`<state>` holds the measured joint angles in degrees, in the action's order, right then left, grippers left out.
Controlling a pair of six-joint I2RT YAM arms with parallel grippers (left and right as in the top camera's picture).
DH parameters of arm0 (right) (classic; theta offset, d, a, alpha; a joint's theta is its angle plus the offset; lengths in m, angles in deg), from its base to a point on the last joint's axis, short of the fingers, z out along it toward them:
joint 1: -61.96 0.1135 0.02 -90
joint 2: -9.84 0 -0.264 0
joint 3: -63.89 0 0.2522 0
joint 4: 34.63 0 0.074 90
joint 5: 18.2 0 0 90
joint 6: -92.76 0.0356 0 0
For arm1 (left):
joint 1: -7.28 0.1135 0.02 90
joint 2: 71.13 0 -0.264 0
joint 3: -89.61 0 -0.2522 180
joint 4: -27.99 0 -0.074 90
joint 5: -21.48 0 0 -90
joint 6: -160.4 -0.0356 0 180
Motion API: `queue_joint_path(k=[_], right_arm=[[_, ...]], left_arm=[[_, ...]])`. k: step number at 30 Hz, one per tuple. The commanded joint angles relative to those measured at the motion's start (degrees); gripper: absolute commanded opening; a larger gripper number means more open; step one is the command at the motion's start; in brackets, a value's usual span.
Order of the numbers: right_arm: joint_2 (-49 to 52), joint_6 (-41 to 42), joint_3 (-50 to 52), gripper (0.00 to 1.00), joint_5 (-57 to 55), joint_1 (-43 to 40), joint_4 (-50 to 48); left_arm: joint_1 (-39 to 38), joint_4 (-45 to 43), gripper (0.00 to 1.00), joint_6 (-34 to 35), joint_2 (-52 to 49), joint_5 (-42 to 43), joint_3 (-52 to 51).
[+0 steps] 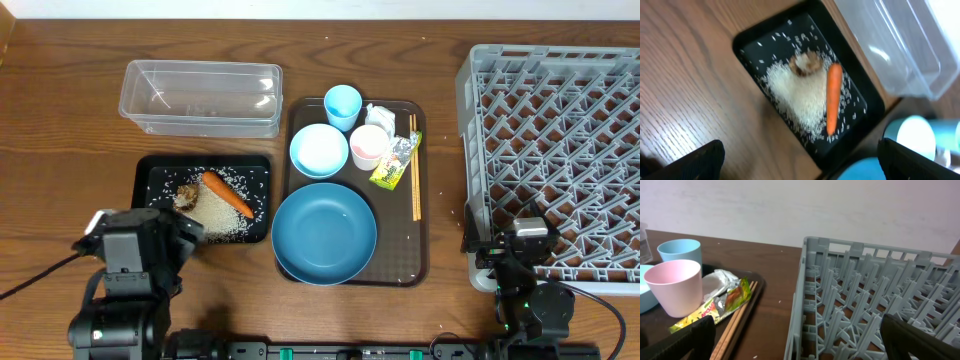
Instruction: Sort waste into correct bins and load items into the dishwasher rack
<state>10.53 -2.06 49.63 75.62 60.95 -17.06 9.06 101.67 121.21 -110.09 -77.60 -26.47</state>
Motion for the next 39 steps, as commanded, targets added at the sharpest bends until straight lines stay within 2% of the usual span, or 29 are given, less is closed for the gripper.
queue_joint_path(k=[1,4,6,12,18,25,28,32,35,39], right_arm=[[-0.3,0.5,0.2,0.99,-0.4,-0.5,0.1],[-0.3,0.5,0.2,0.99,-0.4,-0.5,0.1],[-0.3,0.5,0.2,0.99,-0.4,-0.5,0.1],[-0.3,0.5,0.2,0.99,-0.4,-0.5,0.1],[-0.3,0.5,0.2,0.99,-0.4,-0.5,0.1],[-0.3,0.5,0.2,0.99,-0.2,-0.5,-0.3],[-0.3,0.5,0.2,0.99,7.5,-0.5,-5.6],[-0.3,2.0,0.2,0.99,31.3,-0.4,-16.1],[-0.3,12.0,0.2,0.99,44.9,-0.4,-23.2],[-0.3,27.8,0.2,0.99,50.1,-0.4,-26.2]], left_arm=[[3.6,-0.6,0.98,-0.2,-1.6,-0.1,-0.2],[7.6,-2.9,0.98,-7.8,-4.9,9.0,-0.2],[10.3,-3.0,0.98,-10.6,-7.6,13.2,-0.2],[19.7,-2.5,0.98,-10.7,-15.3,14.7,-0.2],[28.7,-0.8,0.98,-10.7,-18.8,15.1,-0.2],[33.3,1.3,0.98,-10.7,-19.0,15.1,-0.2],[33.3,1.3,0.98,-10.7,-19.0,15.1,-0.2],[33.3,1.3,0.98,-10.7,-19.0,15.1,-0.2],[33.3,1.3,0.98,-10.7,-19.0,15.1,-0.2],[33.3,1.3,0.98,-10.7,-19.0,15.1,-0.2]])
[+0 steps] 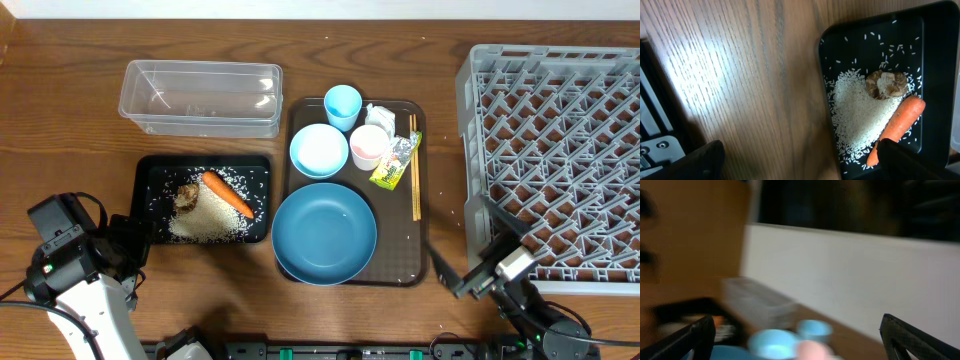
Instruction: Sort waste into correct bins and load items into the dishwasher rack
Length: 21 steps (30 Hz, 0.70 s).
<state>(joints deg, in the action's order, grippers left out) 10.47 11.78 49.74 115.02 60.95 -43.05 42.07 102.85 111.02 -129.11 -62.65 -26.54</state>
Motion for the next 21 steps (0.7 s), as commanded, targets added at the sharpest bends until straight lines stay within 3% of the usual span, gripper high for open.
queue_joint_path(k=[1,8,16,21], right_arm=[[-0.2,17.8,0.1,0.99,11.6,-0.4,0.1],[-0.2,35.7,0.1,0.99,11.8,-0.4,0.3],[-0.2,44.4,0.0,0.99,3.0,-0.4,-2.7],[-0.2,45.4,-2.1,0.99,1.9,-0.4,-3.8]], left_arm=[[0.3,0.1,0.98,-0.5,0.0,0.1,-0.1],[0.3,0.1,0.98,-0.5,0.0,0.1,-0.1],[0.3,0.1,0.98,-0.5,0.0,0.1,-0.1],[0.3,0.1,0.98,-0.5,0.0,0.1,-0.1]])
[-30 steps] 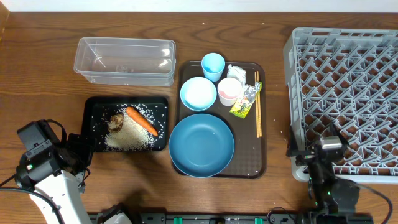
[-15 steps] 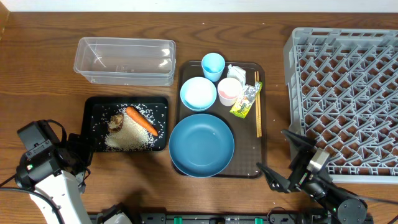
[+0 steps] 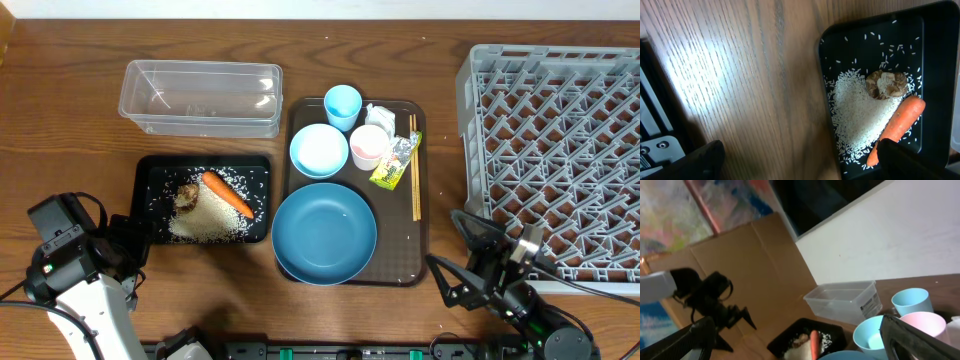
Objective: Sort waste into correct bins and load items into the dishwasher rack
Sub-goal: 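Move the right gripper left over the large blue plate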
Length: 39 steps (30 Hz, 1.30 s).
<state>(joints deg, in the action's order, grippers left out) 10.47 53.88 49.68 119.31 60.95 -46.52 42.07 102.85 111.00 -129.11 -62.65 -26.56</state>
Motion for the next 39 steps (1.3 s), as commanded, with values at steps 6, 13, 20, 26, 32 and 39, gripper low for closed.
queue_joint_path(k=[6,13,20,26,32,39], right_arm=[[4.6,1.2,-8.6,0.99,-3.1,-0.4,-0.3],[24.7,-7.1,-21.6,0.99,3.4,-0.4,0.4],[43.3,-18.4,-37.9,0.99,8.0,4.0,3.7],[54.2,-32.6,-52.7,0.99,-10.9,16.0,26.7],[65.5,-41.2,-65.2,0.99,-44.9,33.2,47.0],[78.6,-41.2,-74.0,0.99,-45.1,43.4,52.9]], left_arm=[[0.3,0.1,0.98,-0.5,0.0,0.1,-0.1],[0.3,0.1,0.98,-0.5,0.0,0.1,-0.1],[0.3,0.1,0.98,-0.5,0.0,0.1,-0.1],[0.3,0.1,0.98,-0.5,0.0,0.1,-0.1],[0.3,0.1,0.98,-0.5,0.0,0.1,-0.1],[0.3,0.1,0.98,-0.5,0.0,0.1,-0.1]])
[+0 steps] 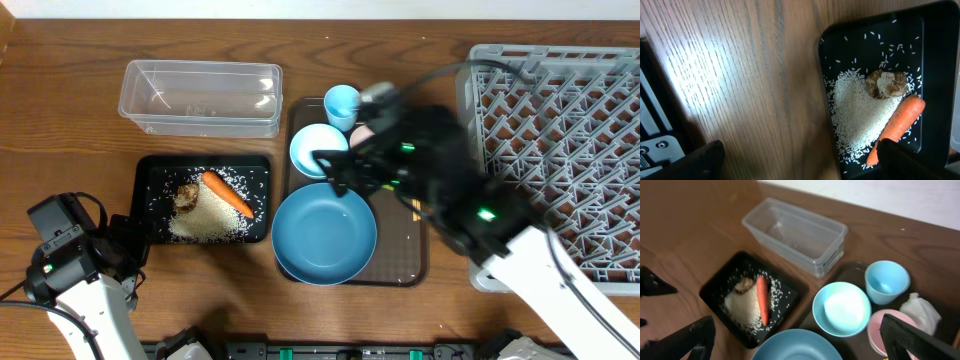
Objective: Sort waste into correct bins and load items into the dishwasher rack
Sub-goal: 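Move the right gripper left over the large blue plate, then lower the right gripper and grasp the blue plate's rim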
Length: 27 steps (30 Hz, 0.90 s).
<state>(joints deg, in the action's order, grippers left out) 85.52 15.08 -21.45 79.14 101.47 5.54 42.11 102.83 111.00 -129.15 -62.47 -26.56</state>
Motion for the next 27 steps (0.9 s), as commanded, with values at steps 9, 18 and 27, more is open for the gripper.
queue_joint_path(k=[9,18,27], right_arm=[[15.5,-1.3,-3.5,0.99,1.5,12.0,1.1],[24.0,2.2,-3.4,0.99,-0.7,19.3,4.1],[27.7,4.7,-3.4,0.89,-1.1,19.8,7.7]], left_arm=[[0.3,0.1,0.98,-0.5,0.0,0.0,-0.1],[0.3,0.1,0.98,-0.5,0.0,0.0,-0.1],[0.3,0.1,0.98,-0.5,0.0,0.0,-0.1]])
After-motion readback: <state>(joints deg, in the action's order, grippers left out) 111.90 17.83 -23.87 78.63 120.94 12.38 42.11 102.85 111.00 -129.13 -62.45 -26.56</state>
